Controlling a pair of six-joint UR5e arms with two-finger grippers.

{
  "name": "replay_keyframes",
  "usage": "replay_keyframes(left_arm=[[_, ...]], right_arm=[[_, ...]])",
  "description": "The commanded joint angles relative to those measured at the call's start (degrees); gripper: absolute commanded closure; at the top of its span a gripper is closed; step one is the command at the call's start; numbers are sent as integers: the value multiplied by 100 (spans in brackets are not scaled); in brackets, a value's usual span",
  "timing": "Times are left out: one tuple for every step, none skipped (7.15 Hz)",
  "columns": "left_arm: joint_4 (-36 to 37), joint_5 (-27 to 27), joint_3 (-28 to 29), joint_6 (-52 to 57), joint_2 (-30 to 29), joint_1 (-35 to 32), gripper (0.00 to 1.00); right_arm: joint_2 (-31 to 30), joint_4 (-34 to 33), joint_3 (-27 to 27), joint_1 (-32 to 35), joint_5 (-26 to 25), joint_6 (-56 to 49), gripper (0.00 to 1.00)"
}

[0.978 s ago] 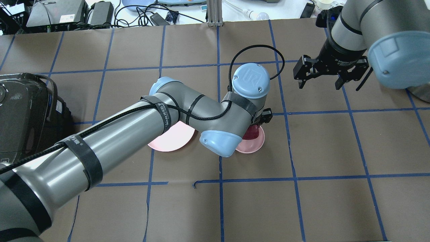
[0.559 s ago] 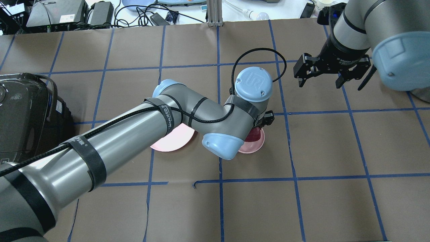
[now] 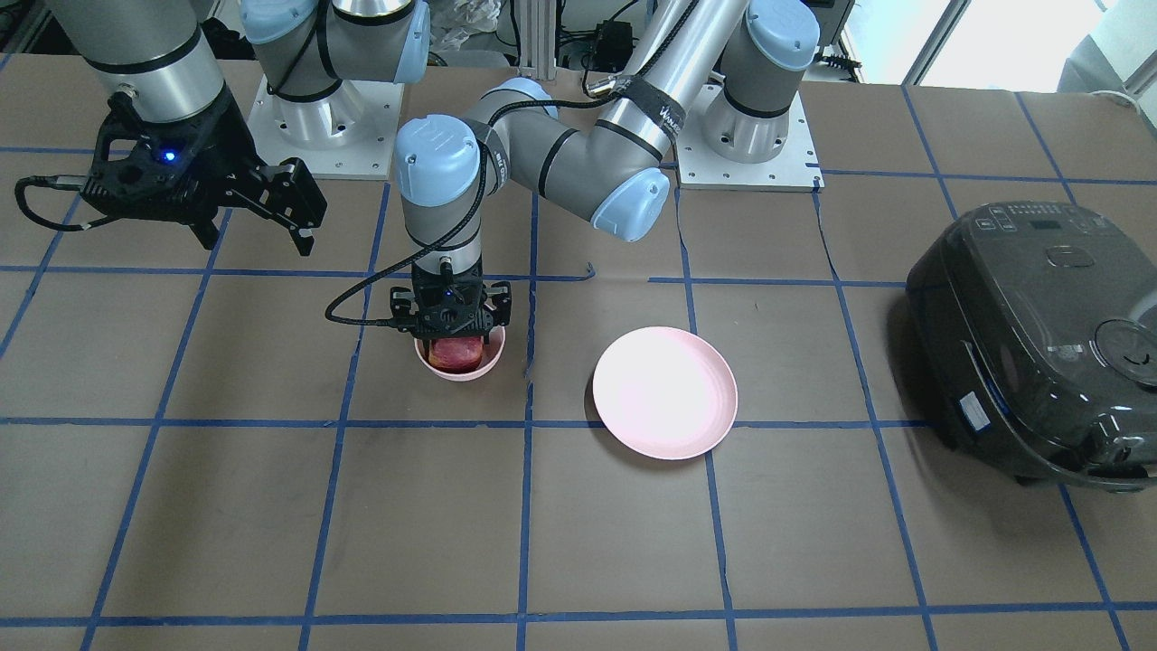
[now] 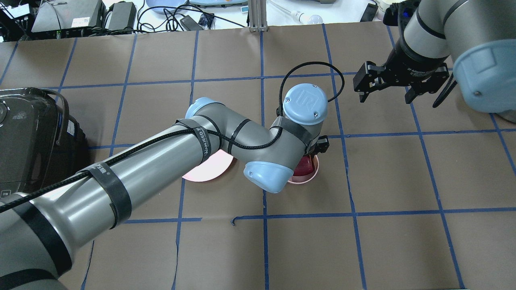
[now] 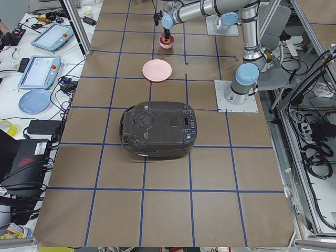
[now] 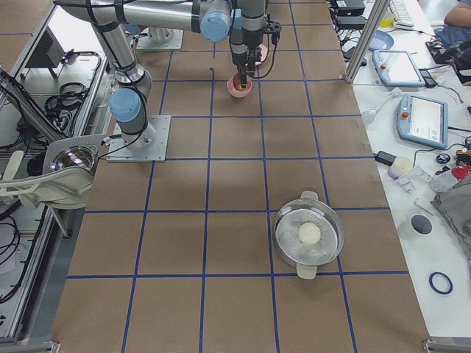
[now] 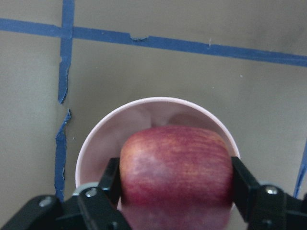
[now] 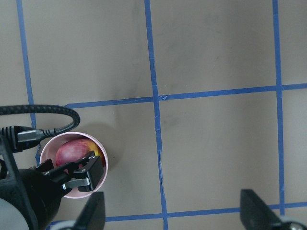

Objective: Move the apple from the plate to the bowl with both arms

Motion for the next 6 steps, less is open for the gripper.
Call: replay_keyframes(left_arm=[[5, 5, -125, 14, 0, 8, 5], [-3, -3, -126, 22, 113, 8, 4], [-55, 23, -82, 109, 245, 52, 1], [-291, 336, -143, 223, 464, 174, 0], [-598, 400, -143, 651, 692, 524, 0], [-914, 392, -143, 1012, 956, 892, 0]], right_arm=[[-26, 0, 4, 137, 7, 0, 0], [-17, 0, -13, 155, -11, 0, 0], [-17, 0, -40, 155, -20, 0, 0], [-17, -9, -57, 147, -20, 0, 0], [-17, 0, -58, 147, -54, 0, 0], [-26, 0, -58, 147, -55, 0, 0]])
